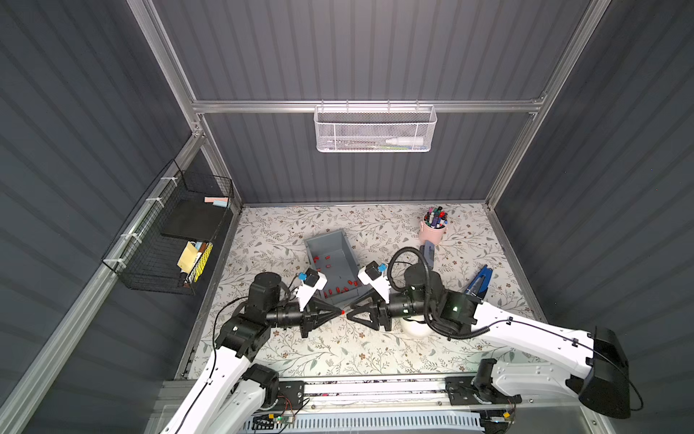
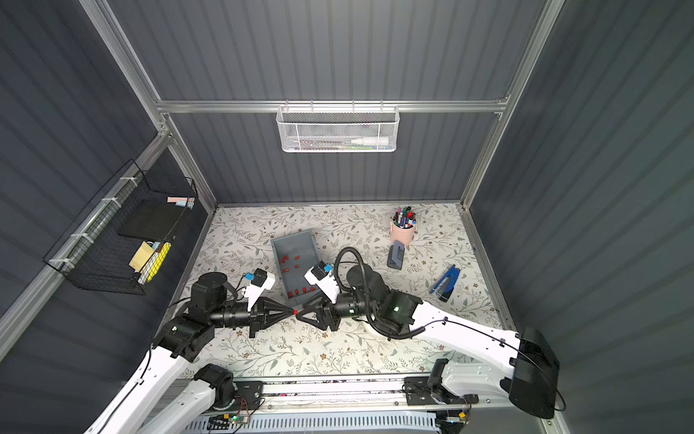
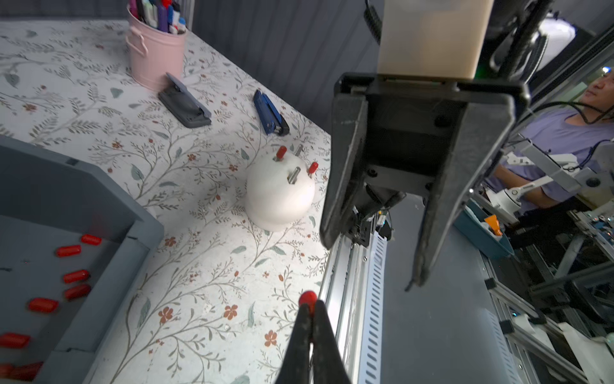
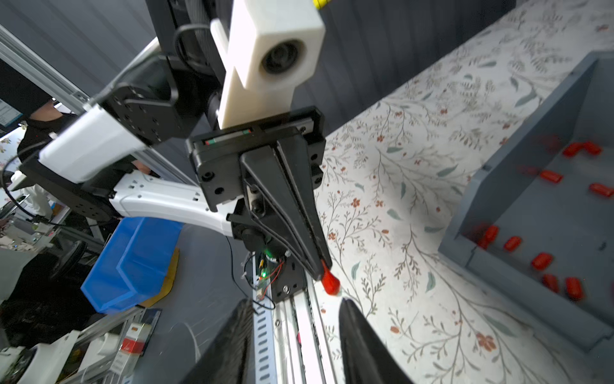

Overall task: Cover the protruding screws with screw protection sleeves
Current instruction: Pick up the screw protection sleeve from the center of the board.

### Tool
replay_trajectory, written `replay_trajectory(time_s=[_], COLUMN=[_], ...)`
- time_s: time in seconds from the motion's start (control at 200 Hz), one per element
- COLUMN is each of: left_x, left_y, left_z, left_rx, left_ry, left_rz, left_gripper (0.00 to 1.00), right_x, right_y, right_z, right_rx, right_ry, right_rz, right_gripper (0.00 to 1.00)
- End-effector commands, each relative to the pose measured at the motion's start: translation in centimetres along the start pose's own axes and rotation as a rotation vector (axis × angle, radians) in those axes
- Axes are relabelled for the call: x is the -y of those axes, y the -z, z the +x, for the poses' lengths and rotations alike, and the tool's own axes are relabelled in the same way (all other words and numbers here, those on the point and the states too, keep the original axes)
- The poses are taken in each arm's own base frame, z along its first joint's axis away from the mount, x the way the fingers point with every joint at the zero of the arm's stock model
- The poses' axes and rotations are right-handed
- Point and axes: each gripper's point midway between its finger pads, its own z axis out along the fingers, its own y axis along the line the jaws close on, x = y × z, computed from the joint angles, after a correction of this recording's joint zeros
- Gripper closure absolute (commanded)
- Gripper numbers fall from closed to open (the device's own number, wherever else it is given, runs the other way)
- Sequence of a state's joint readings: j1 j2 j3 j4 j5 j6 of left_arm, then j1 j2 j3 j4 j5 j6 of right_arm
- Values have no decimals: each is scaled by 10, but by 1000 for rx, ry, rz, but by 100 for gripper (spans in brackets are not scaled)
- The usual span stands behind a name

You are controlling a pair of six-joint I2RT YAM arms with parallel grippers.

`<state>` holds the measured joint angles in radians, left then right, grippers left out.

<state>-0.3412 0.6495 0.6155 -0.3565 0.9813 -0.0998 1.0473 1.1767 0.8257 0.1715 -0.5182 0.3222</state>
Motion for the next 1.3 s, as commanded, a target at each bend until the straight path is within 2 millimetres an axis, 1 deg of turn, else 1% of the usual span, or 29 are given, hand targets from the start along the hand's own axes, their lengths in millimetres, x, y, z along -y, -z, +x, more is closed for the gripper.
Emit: replay_trajectory(time_s=[0.0, 0.075, 0.085, 0.095, 0.15, 0.21, 0.26, 0.335, 0.4, 0.41, 0.425, 0.57, 0.645, 0.77, 0.87, 1.076, 1.296], left_x=[-4, -4, -4, -4, -1, 4, 9, 11, 13, 13, 14, 24, 28, 34, 38, 40, 41], left_y=[5, 7, 7, 8, 9, 10, 13, 17, 19, 19, 19, 23, 24, 24, 25, 25, 24], left_z=[-34, -43, -44, -46, -54, -64, -73, -80, -81, -82, -82, -86, -88, -90, -93, -93, -91], left_rx=[163, 214, 219, 228, 266, 310, 346, 381, 390, 392, 394, 401, 405, 395, 397, 398, 378], left_ry=[-53, -46, -45, -42, -29, -17, -20, -22, -28, -29, -32, -51, -62, -64, -63, -70, -55], left_rz=[-52, -65, -64, -62, -42, -11, 15, 21, 24, 25, 25, 57, 69, 98, 126, 138, 151], left_gripper=[100, 100, 100, 100, 100, 100, 100, 100, 100, 100, 100, 100, 100, 100, 100, 100, 100], right_x=[-25, -37, -32, -32, -33, -35, -37, -37, -32, -37, -37, -27, -23, -24, -22, -19, -27], right_y=[5, 2, -4, -6, -9, -8, -6, 0, 3, 9, 13, 18, 17, 14, 11, 9, 8], right_z=[-54, -57, -53, -52, -54, -59, -64, -70, -70, -75, -77, -77, -74, -75, -75, -75, -77], right_rx=[238, 209, 190, 185, 196, 236, 268, 307, 326, 346, 357, 373, 357, 338, 326, 322, 317], right_ry=[73, 123, 114, 113, 124, 141, 161, 189, 206, 219, 225, 237, 236, 239, 240, 242, 268], right_rz=[-96, -150, -144, -147, -159, -167, -167, -142, -108, -109, -101, -26, -3, -6, 0, 5, -31], right_gripper=[54, 56, 57, 58, 62, 66, 66, 67, 67, 67, 67, 70, 70, 70, 77, 77, 76])
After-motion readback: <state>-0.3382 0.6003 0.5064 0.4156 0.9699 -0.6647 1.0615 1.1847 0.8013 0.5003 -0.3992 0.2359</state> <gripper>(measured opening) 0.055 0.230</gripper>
